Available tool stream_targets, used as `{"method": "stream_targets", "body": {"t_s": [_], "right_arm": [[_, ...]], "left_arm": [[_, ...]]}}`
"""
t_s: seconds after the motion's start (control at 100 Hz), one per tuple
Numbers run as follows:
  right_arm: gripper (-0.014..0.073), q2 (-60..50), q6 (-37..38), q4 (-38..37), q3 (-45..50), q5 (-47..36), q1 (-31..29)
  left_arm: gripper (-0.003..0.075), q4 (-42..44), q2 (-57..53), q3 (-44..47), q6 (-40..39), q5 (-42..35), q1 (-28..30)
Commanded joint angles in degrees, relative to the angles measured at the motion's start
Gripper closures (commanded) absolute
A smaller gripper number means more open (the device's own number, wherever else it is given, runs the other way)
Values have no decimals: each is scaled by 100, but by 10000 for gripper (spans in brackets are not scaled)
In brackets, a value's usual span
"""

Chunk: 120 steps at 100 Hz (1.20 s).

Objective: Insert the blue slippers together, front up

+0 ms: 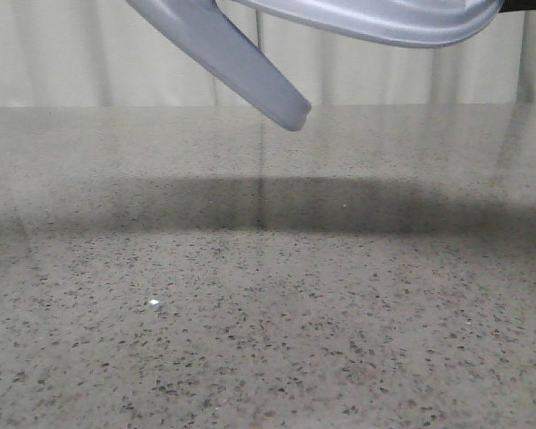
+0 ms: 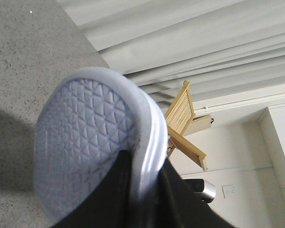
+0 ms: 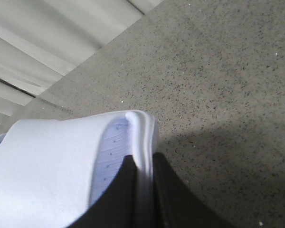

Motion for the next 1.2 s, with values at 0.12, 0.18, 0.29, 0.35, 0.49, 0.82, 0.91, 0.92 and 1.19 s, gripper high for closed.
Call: {"method": "stream_targets", "body": {"t_s": [0.12, 0.18, 0.29, 0.35, 0.49, 0.82, 0.91, 0.92, 1.19], "right_arm": [[701, -10, -64, -53, -255, -1242, 326], [701, -10, -64, -209, -255, -1320, 385], [701, -10, -64, -256, -255, -1343, 444], [700, -10, -64, -302, -255, -1294, 444], [700, -10, -64, -698, -255, -1149, 432], [581, -10, -64, -1917, -255, -826, 432], [442, -10, -64, -1982, -255, -826, 432], [419, -10, -64, -1982, -255, -826, 432], [197, -64, -64, -2102, -255, -729, 326]], "left_arm": [[694, -396, 80, -139, -28, 1322, -122], [694, -396, 80, -139, -11, 1322, -122], [694, -396, 80, -139, 39, 1296, -122], [694, -386, 80, -139, 62, 1221, -122], [694, -386, 80, -139, 77, 933, -122], [694, -503, 80, -139, 77, 692, -122], [694, -525, 80, -139, 77, 692, -122], [694, -526, 80, -139, 77, 692, -122], [694, -609, 80, -139, 131, 552, -122]]}}
